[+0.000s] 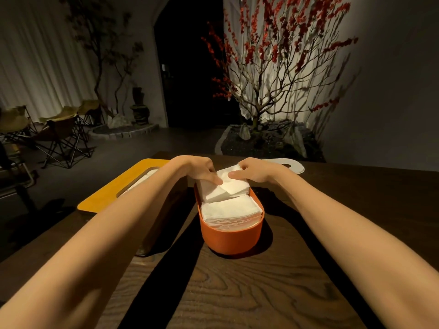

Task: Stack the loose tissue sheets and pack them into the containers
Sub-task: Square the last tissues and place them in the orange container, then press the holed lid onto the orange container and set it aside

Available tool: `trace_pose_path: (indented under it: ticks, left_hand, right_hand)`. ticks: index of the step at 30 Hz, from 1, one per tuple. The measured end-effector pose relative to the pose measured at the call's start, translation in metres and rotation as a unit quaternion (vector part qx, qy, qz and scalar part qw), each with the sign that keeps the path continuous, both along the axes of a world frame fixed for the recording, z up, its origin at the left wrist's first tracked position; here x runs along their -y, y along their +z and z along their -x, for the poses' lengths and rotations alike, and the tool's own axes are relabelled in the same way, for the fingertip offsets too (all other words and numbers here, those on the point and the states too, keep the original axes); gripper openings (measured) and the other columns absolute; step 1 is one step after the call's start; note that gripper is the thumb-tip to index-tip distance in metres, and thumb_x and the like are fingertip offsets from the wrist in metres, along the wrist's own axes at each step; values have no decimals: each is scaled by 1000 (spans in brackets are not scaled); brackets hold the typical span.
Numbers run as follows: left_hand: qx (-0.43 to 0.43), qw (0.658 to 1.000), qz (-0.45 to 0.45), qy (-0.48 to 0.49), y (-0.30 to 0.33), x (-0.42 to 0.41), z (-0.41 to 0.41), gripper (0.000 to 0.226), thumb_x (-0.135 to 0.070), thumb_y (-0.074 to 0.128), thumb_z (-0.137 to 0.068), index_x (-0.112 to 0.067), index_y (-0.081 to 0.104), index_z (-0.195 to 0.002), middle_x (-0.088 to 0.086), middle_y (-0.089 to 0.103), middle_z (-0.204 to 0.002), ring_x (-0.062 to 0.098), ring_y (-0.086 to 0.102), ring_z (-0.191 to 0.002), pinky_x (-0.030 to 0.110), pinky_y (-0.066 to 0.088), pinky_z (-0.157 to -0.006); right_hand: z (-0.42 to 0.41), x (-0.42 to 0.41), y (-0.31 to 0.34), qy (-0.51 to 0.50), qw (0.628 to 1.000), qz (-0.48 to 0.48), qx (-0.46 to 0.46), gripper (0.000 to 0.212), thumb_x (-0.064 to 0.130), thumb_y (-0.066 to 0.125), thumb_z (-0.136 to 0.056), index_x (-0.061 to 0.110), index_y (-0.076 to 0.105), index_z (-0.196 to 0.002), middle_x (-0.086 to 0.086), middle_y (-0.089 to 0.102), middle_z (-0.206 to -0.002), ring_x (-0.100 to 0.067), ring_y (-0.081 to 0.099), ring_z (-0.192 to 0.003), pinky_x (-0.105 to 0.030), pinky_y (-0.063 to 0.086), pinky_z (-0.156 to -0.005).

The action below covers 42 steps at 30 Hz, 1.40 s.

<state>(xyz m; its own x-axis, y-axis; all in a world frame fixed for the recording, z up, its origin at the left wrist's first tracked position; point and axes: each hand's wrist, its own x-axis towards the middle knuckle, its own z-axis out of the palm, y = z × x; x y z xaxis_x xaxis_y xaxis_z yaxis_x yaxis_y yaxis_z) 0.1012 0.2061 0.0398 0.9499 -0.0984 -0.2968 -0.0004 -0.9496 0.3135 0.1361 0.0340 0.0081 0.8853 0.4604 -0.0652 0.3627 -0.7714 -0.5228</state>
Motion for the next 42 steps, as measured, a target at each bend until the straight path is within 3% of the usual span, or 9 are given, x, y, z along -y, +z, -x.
trace_pose_path:
  ticks: [3, 6, 10, 15, 20, 24, 28, 35, 42]
  left_hand:
    - [-7, 998, -51, -23, 0, 4, -1, 50, -40, 52, -97, -9, 49, -136, 8, 55, -131, 25, 52, -119, 31, 43, -96]
    - [-12, 995, -85, -45, -9, 7, -3, 47, -40, 49, -98, -7, 51, -131, 9, 58, -123, 24, 55, -111, 28, 44, -87]
    - [-17, 990, -128, -54, -29, 8, -11, 42, -47, 52, -95, -15, 56, -120, 7, 62, -113, 22, 58, -105, 34, 49, -95]
    - [193, 963, -140, -125, -11, 9, -7, 31, -30, 72, -84, -16, 65, -112, 2, 64, -107, 19, 61, -95, 32, 52, -89]
    - [82, 972, -159, -149, 0, 4, -4, 24, -23, 72, -84, -19, 73, -107, 1, 68, -105, 15, 61, -91, 23, 51, -81]
    - [16, 975, -188, -118, -17, 8, -11, 29, -28, 71, -85, -16, 72, -111, 1, 69, -105, 16, 64, -94, 28, 53, -90]
    - [8, 982, -165, -93, -16, 11, -16, 32, -24, 70, -87, -14, 69, -117, 3, 68, -110, 19, 65, -97, 31, 54, -91]
    - [178, 981, -28, -74, -11, 24, -32, 26, -20, 67, -89, -11, 68, -113, 8, 65, -107, 19, 64, -91, 23, 55, -76]
    - [167, 983, 14, -70, -22, 65, -71, 29, -20, 60, -94, -8, 64, -120, 9, 63, -116, 20, 60, -99, 25, 49, -79]
  right_hand:
    - [1, -5, 2, 29, 995, 81, 43, 37, 46, 49, -96, 11, 56, -88, 1, 50, -82, -21, 47, -89, -32, 35, -76]
    - [5, -9, 0, 44, 985, 156, 58, 41, 44, 43, -98, 11, 61, -115, -5, 56, -108, -25, 48, -104, -35, 38, -86]
    - [5, -15, -10, 42, 984, 150, 91, 30, 38, 53, -95, 21, 62, -117, -3, 56, -119, -21, 46, -110, -40, 44, -95]
    - [8, -17, -1, 37, 970, 126, 203, 32, 32, 64, -88, 21, 58, -117, -7, 50, -122, -26, 40, -119, -44, 35, -99]
    - [8, -14, 12, 70, 960, 206, 175, 27, 38, 70, -82, 31, 62, -107, -3, 38, -135, -26, 30, -126, -44, 30, -101]
    - [-3, -15, -1, 64, 953, 272, 119, 41, 45, 69, -82, 39, 58, -121, -1, 37, -137, -28, 30, -128, -48, 36, -104]
    - [-7, -11, -4, 71, 965, 239, 84, 38, 42, 65, -87, 34, 58, -123, 0, 49, -126, -19, 41, -111, -35, 41, -95]
    - [-13, 8, 2, 25, 996, -40, 75, 9, 16, 62, -91, 16, 65, -99, -1, 63, -99, -15, 59, -95, -23, 43, -78]
    - [-47, 46, 0, -55, 996, -42, 61, 17, 16, 58, -94, 6, 63, -107, -2, 61, -101, -15, 54, -93, -27, 43, -81]
